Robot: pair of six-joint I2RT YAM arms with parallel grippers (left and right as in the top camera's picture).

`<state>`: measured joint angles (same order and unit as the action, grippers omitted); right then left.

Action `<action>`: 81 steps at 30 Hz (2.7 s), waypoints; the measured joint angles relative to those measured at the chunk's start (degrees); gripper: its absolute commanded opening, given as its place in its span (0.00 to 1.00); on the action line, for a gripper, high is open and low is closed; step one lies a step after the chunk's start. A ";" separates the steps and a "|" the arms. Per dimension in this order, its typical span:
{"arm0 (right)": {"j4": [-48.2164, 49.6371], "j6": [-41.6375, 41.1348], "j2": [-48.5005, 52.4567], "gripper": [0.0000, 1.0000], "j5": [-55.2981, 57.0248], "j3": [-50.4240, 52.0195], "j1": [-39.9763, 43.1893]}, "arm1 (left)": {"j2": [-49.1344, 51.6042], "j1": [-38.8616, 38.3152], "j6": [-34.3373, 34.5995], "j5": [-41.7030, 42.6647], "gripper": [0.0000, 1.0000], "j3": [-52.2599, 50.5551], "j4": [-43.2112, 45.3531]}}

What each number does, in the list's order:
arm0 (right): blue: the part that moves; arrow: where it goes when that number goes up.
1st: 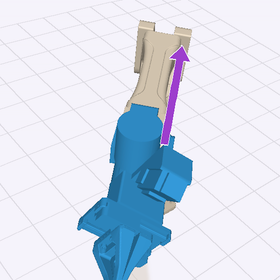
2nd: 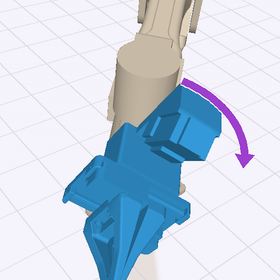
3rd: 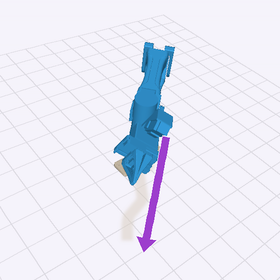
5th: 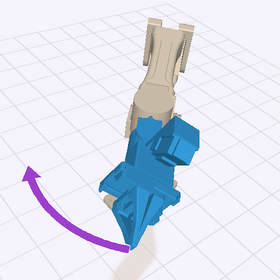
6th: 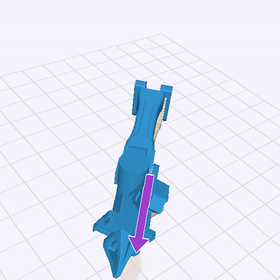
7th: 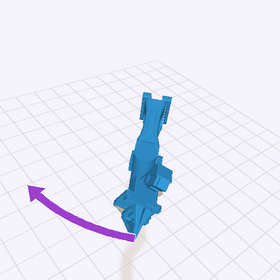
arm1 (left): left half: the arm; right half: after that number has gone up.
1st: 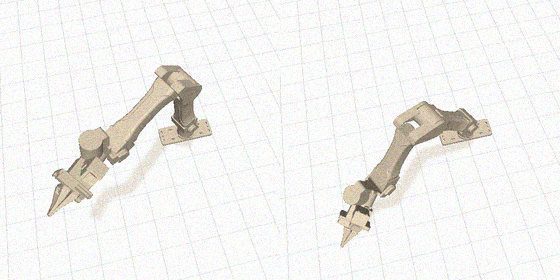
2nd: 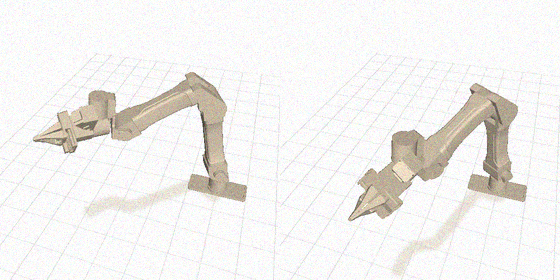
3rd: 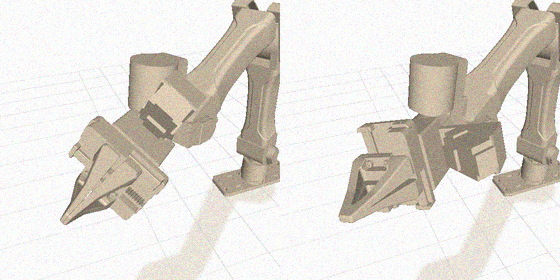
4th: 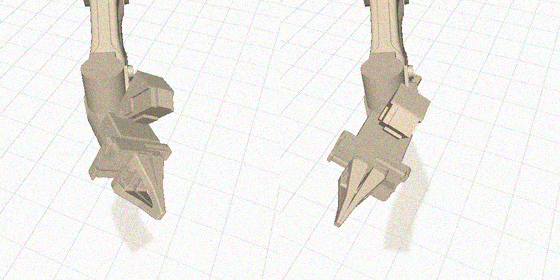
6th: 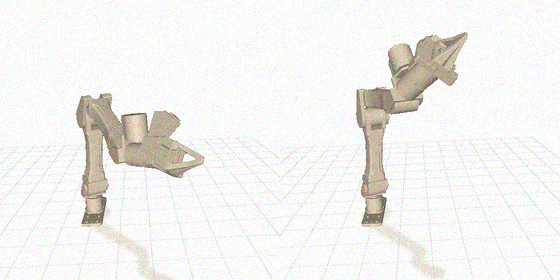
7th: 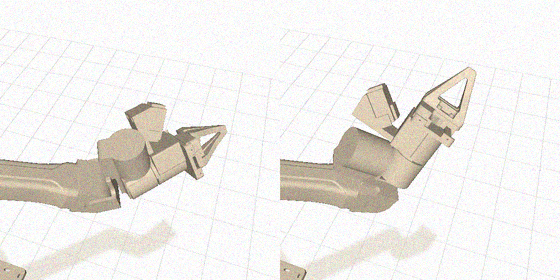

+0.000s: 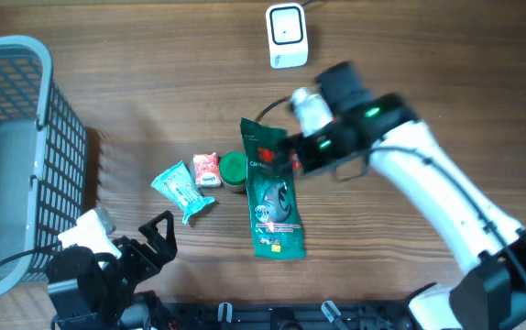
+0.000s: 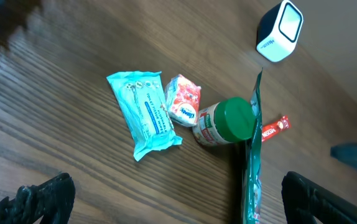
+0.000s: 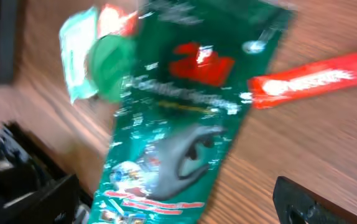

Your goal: Scan the item barcode

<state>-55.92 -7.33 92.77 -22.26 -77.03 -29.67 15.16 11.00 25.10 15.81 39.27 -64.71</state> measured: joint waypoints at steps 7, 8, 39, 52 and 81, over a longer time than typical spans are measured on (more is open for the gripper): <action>3.98 -4.83 2.29 1.00 16.98 0.07 -21.55 | 0.00 0.00 0.00 0.02 1.00 0.00 -0.02; 4.68 -5.90 3.10 1.00 18.95 0.07 -22.80 | 0.00 0.00 0.00 0.00 1.00 0.00 -0.02; -10.47 6.86 -2.16 0.04 -20.83 -9.51 13.73 | 0.00 0.00 0.00 0.00 1.00 0.00 -0.02; 38.05 -17.07 2.54 0.04 -66.99 13.92 15.85 | 0.00 0.00 0.00 0.00 1.00 0.00 0.00; 28.22 16.63 1.05 0.05 0.09 -1.14 3.10 | 0.00 0.00 0.00 0.00 1.00 0.00 -0.02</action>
<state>-27.70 9.30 93.82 -22.17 -78.17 -26.57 15.16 11.00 25.10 15.81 39.27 -64.73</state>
